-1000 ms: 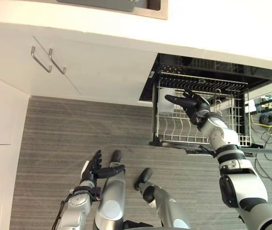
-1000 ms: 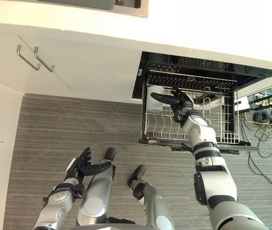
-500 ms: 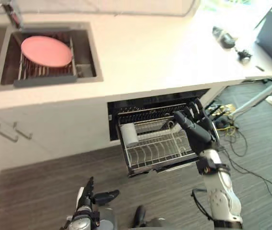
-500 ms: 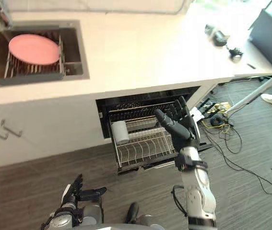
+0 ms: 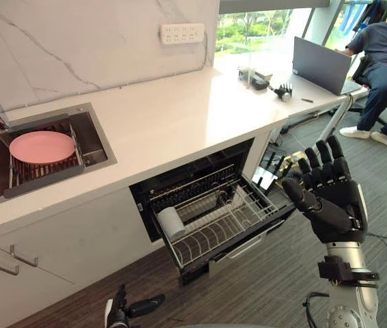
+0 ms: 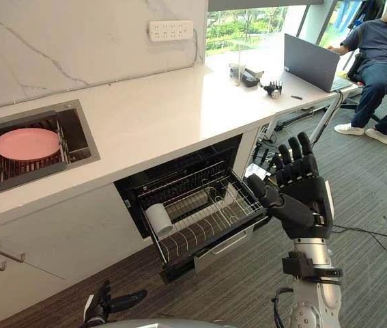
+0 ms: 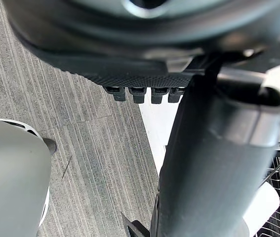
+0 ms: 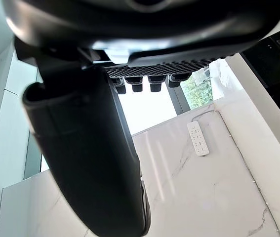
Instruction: Walk over to the sink, pick up the cup, carry it to the dishwasher, place the cup inside the dishwasher, then close the dishwasher door
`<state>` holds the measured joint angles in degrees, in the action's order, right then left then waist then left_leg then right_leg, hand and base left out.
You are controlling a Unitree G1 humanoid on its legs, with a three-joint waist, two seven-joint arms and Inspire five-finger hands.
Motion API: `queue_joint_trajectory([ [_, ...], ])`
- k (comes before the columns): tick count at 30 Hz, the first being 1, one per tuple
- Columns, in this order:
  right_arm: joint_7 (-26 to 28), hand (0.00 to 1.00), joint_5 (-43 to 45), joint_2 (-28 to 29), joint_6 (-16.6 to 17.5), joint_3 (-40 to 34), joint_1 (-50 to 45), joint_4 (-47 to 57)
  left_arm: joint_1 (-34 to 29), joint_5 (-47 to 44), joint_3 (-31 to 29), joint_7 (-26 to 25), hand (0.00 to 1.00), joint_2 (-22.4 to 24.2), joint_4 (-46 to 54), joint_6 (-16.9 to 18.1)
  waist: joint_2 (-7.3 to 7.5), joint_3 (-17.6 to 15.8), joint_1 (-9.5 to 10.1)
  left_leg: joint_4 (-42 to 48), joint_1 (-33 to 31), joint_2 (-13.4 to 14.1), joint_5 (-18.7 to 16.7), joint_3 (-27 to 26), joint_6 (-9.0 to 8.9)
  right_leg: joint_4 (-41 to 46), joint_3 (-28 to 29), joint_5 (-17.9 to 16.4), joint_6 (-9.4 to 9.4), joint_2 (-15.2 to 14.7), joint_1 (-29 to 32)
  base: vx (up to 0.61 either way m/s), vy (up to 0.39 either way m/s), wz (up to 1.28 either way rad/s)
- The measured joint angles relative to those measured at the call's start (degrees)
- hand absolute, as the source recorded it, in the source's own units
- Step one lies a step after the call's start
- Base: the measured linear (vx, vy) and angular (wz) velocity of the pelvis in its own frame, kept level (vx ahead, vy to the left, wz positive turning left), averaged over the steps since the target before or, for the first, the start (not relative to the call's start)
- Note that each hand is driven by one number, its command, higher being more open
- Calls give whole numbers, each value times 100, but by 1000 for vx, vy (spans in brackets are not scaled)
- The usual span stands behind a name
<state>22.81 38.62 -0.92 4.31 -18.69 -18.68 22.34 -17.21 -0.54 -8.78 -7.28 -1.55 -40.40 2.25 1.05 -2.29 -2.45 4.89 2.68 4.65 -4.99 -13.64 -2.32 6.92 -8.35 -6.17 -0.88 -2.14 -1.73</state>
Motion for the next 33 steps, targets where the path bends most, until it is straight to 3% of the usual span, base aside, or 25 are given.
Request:
queue_joint_trajectory([
  [9,-5,100,-12,-344,49,-117,75,0,93,-770,-112,407,100,-62,-178,-572,-57,-39,-15,-109,143,-114,46,187,68,-41,-205,-7,-51,-117,-248,-18,9,11],
  [14,-12,100,-236,-678,107,-110,398,0,125,-1531,-348,555,100,-88,-277,-941,-107,-108,3,-229,-21,-305,128,606,201,-213,-824,47,-175,-321,-406,-25,39,65],
  [17,-84,100,-286,-883,110,-365,671,-2,160,-1395,-383,644,100,-134,-302,-942,-99,-189,-60,256,-355,86,70,-416,147,-226,-1569,67,-252,-505,-516,22,46,116],
  [18,-160,100,-290,-1083,108,-526,838,-31,213,-1296,-388,665,100,-139,-292,-955,-157,-278,-29,482,-479,112,42,-438,126,-155,-1813,63,-305,-589,-563,30,117,103],
  [20,-201,100,-294,-1344,88,-565,1227,-86,220,-1044,-382,709,100,-211,-294,-978,-245,-399,38,587,-542,-6,1,-326,178,62,-1934,21,-404,-753,-538,-6,204,58],
  [21,-190,100,-288,-1397,90,-566,1431,-86,203,-886,-360,724,100,-260,-362,-1012,-239,-443,35,594,-565,-144,-20,-272,213,267,-1997,-62,-529,-937,-481,-9,224,39],
  [24,-172,100,-292,-1337,97,-551,1655,-201,235,-602,-292,790,100,-255,-496,-1049,-313,-565,48,829,-649,-451,-252,-202,391,899,-2079,-266,-663,-1420,-344,-17,270,32],
  [26,-277,100,-652,-1200,96,-358,1577,-393,309,-254,-192,800,100,-263,-479,-1051,-365,-591,84,859,-585,-601,-343,-216,523,1502,-2188,-340,-517,-1741,-201,-6,232,11],
  [27,-334,100,-910,-1129,84,-90,1508,-535,346,-90,-156,836,100,-282,-477,-1072,-361,-598,137,733,-446,-713,-358,-298,553,1994,-2233,-398,-141,-1966,-34,7,225,-16],
  [28,-334,100,-963,-1117,74,62,1473,-594,349,-28,-111,870,100,-301,-472,-1081,-363,-598,154,652,-388,-762,-353,-317,560,2188,-2208,-400,54,-2019,62,17,202,-23],
  [29,-318,100,-967,-1110,53,334,1385,-637,360,51,-20,955,100,-355,-451,-1091,-373,-591,148,496,-307,-825,-316,-320,617,2392,-1970,-394,129,-2011,225,46,155,0],
  [31,-266,100,-966,-1100,54,486,1281,-632,397,168,112,1071,100,-486,-414,-1128,-368,-594,112,340,-255,-867,-237,-182,747,2391,-1482,-510,-73,-1668,339,86,93,37],
  [32,-269,100,-952,-1111,54,493,1202,-600,458,287,217,1175,100,-603,-396,-1209,-356,-592,-11,239,-249,-896,-165,84,864,2270,-1004,-689,-350,-1149,316,99,7,70],
  [33,-277,100,-949,-1114,55,468,1162,-572,484,309,264,1225,100,-640,-387,-1253,-353,-590,-48,204,-229,-911,-120,193,921,2194,-845,-745,-421,-950,292,134,-25,94],
])
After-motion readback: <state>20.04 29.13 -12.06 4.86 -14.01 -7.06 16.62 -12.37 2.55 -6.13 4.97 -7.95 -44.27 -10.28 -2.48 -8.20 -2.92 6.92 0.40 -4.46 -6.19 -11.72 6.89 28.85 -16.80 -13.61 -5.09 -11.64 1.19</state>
